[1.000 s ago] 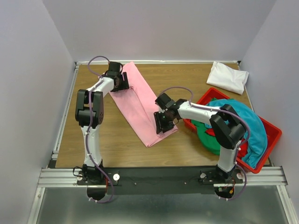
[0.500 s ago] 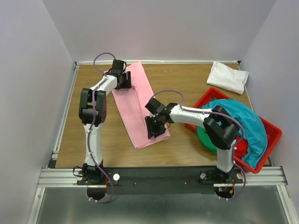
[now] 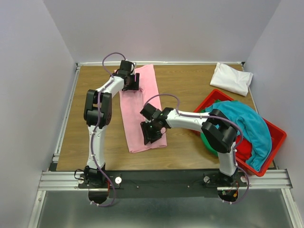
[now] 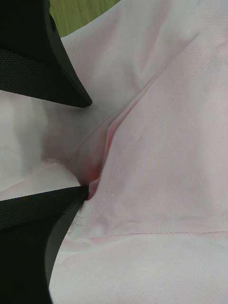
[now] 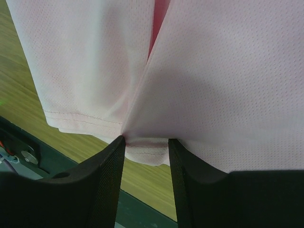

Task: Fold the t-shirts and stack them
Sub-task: Fold the tshirt

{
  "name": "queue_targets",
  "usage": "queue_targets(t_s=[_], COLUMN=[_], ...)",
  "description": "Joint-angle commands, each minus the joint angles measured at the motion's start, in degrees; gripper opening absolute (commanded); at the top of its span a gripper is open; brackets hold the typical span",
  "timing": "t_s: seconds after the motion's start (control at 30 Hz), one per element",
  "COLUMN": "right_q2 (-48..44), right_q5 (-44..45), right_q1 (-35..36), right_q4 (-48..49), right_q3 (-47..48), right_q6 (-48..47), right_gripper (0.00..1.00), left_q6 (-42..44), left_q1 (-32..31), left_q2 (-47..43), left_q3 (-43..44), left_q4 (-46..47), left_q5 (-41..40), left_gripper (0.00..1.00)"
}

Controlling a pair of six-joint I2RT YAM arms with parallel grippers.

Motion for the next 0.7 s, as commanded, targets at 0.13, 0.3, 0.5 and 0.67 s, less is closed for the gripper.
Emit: queue_targets(t_s=[0.13,0.3,0.5,0.67], right_q2=[1.56,-0.72,-5.72,-9.24], right_q5=[1.62,3.64,13.37,22.01], right_q1=[0.65,0.74,0.57,-1.37], right_q4=[0.26,-0.53,-7.91,-16.96], right_q3=[1.32,2.73,5.98,5.90], right_q6=[0.09,-0.70,0.52,10.08], right_gripper=[0.49,0.58,0.66,0.68], left_q6=[0.57,0.92,1.01,-1.62], left_q1=[-0.61,-0.61,0.45,1.59], left_q2=[0.88,-1.22,-6.48,-18.76], left_q3=[3.13,9.36,16.67,4.04], left_q4=[-1.38,-3.84,-7.10,-6.74], left_q5=[1.98,1.80,1.36,2.07], left_gripper=[0.76,0.80,0.82,0.82])
